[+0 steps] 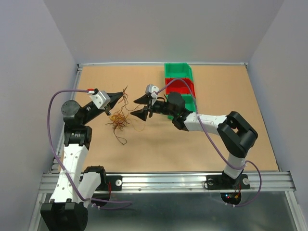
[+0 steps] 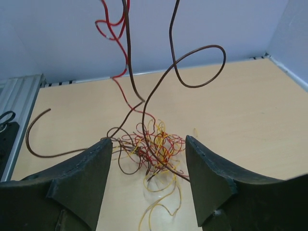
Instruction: Untangle the cables
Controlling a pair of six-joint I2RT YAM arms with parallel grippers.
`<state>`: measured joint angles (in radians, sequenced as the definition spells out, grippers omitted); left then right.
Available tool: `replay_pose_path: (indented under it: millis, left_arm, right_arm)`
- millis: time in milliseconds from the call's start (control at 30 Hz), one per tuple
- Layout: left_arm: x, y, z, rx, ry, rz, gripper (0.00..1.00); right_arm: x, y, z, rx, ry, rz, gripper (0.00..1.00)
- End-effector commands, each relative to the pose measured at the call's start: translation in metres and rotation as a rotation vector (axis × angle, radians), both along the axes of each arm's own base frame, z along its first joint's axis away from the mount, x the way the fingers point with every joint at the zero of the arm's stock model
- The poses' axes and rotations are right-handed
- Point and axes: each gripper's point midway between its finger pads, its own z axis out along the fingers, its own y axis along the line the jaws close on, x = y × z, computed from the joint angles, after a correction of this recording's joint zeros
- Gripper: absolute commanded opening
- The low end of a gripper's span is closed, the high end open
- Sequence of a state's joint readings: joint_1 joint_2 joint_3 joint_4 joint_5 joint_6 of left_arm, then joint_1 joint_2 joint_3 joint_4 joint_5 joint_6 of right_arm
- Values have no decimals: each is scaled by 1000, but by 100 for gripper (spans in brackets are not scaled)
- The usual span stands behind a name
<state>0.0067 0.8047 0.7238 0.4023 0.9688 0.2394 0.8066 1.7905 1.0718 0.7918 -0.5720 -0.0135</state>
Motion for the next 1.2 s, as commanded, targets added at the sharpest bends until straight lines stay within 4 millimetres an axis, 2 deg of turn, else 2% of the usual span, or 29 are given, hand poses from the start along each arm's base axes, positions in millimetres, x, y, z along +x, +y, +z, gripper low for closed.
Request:
replay_pose_path:
  millis: [0,233,400,467,533,600,633,700,733,800,833,867,933,1000,1033,1067,1133,1167]
  left_arm:
    - [-5,-3,6,10,-57,-19,1]
    - [-5,-5,5,14,-46,-36,1]
    - [-8,-8,3,18,-36,-63,1]
    - [-9,-8,2,18,-30,-73,1]
    - [-11,-11,0,16,-14,-95,1]
    - [-12,-13,-3,15,5,-118,1]
    - [-12,-14,-2,9,17,-129,1]
    - [-10,-16,-4,11,41,-144,1]
    - [-9,-16,-3,18,37,-144,1]
    - [-4,-15,-8,27,47,-141,1]
    - [-4,-15,-10,34,44,-146,1]
    - [-7,-23,-14,43,43,-180,1]
    - [-11,-26,-19,50,46,-210,1]
    - [-16,-29,-15,52,32,-225,1]
    - [-17,-29,-12,47,29,-222,1]
    - [-19,-27,-7,42,19,-202,1]
    - [-21,-26,-12,50,8,-199,1]
    - [-23,-27,-12,53,4,-203,1]
  right_arm:
    - [7,6,25,125,-53,-30,67]
    - [22,18,16,132,-53,-49,67]
    - [40,18,14,154,-61,-131,70]
    - [47,18,5,147,-60,-163,66]
    - [50,21,-3,144,-72,-162,55]
    - [51,26,3,165,-92,-146,46]
    - [51,29,6,182,-97,-132,29]
    - [55,34,2,187,-95,-126,15]
    - [58,35,10,210,-99,-126,7]
    - [66,31,11,242,-75,-111,1]
    - [68,27,11,254,-60,-102,1]
    - [77,15,12,263,-45,-114,1]
    - [73,-9,14,282,-22,-138,0]
    - [68,-24,19,290,-63,-185,1]
    - [62,-32,33,303,-82,-197,1]
    - [61,-37,33,299,-85,-218,1]
    - [61,-46,52,317,-115,-235,1]
    - [59,-53,77,340,-151,-215,2]
